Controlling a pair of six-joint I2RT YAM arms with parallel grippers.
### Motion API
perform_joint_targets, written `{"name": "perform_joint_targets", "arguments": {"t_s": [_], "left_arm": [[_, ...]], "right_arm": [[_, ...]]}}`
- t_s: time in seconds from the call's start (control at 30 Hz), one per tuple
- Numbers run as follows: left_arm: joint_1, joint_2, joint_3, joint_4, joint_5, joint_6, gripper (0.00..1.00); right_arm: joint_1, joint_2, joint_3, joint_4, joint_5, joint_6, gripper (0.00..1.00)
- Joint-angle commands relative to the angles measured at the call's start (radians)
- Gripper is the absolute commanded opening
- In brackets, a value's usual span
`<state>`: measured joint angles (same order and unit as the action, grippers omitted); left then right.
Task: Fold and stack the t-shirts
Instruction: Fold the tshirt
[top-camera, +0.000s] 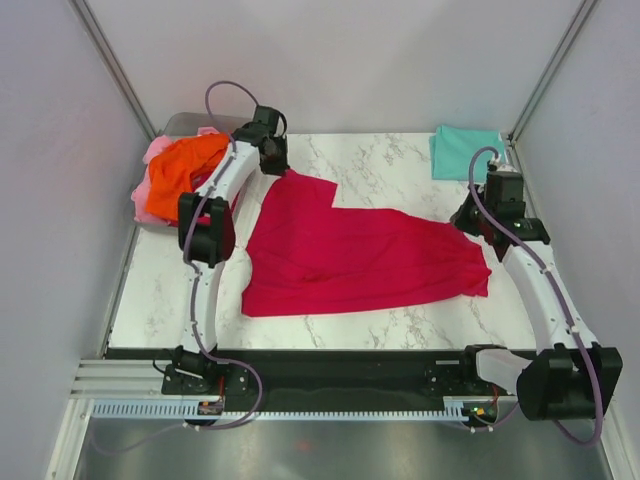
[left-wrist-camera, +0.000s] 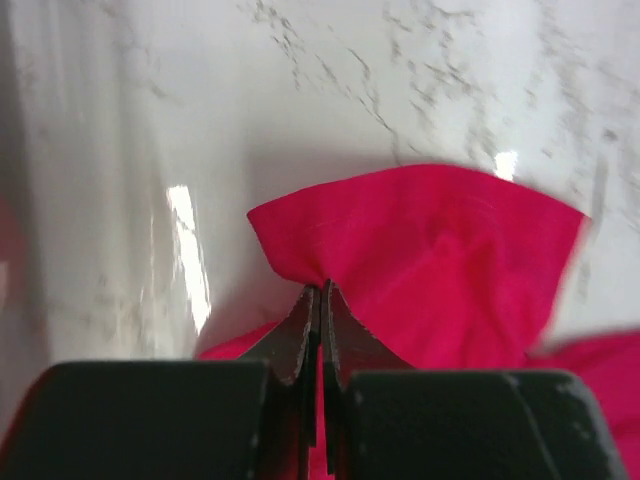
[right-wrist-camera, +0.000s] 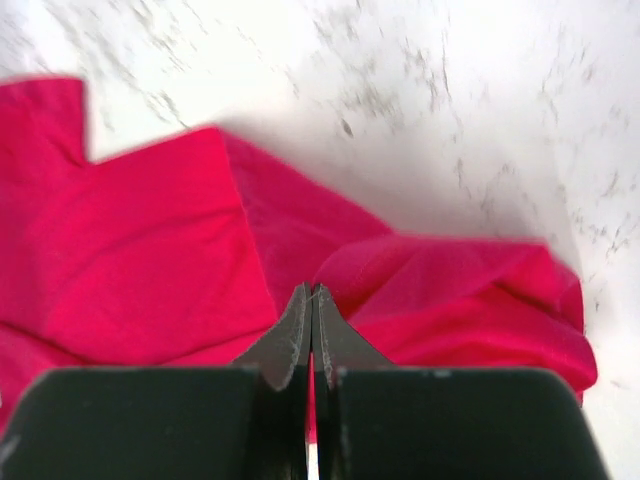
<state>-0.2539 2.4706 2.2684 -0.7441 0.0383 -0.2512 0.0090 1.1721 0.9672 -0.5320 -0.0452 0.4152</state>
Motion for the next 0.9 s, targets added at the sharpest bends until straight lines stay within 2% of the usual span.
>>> {"name": "perform_joint_targets", "arguments": {"t_s": [0.0,0.17,0.27,0.3,0.5,0.53,0.63,0.87], "left_arm": [[-0.033,-0.384,-0.049,0.006,0.009,0.055,0.02],[-0.048,-0.794,-0.164,0.009,0.021,0.058,0.02],[-0.058,-0.947,-0.199,0.011,0.041,0.076,0.02],[-0.056,-1.040,-0.204,0.014,0.049,0.081,0.02],[-0.058,-1.366,-0.315,0.107,0.179,0.156,0.02],[-0.058,-1.462,-0.338,0.124,0.205,0.167,0.02],[-0.058,-1.625,-0.429,0.176,0.238,0.205,0.02],[-0.061,-1.805,-0.464,0.183,0.279,0.219,0.02]], "right_arm": [[0.002,-0.100,0.158,-0.070,0.017,0.020,0.00],[0.002,-0.245,0.324,-0.186,0.067,0.043,0.00],[0.002,-0.320,0.416,-0.256,0.114,0.057,0.00],[0.002,-0.339,0.441,-0.294,0.123,0.060,0.00],[0.002,-0.471,0.623,-0.394,0.254,0.094,0.00],[0.002,-0.491,0.654,-0.401,0.267,0.097,0.00],[0.003,-0.552,0.714,-0.427,0.321,0.100,0.00],[0.005,-0.620,0.858,-0.444,0.415,0.063,0.00]]}}
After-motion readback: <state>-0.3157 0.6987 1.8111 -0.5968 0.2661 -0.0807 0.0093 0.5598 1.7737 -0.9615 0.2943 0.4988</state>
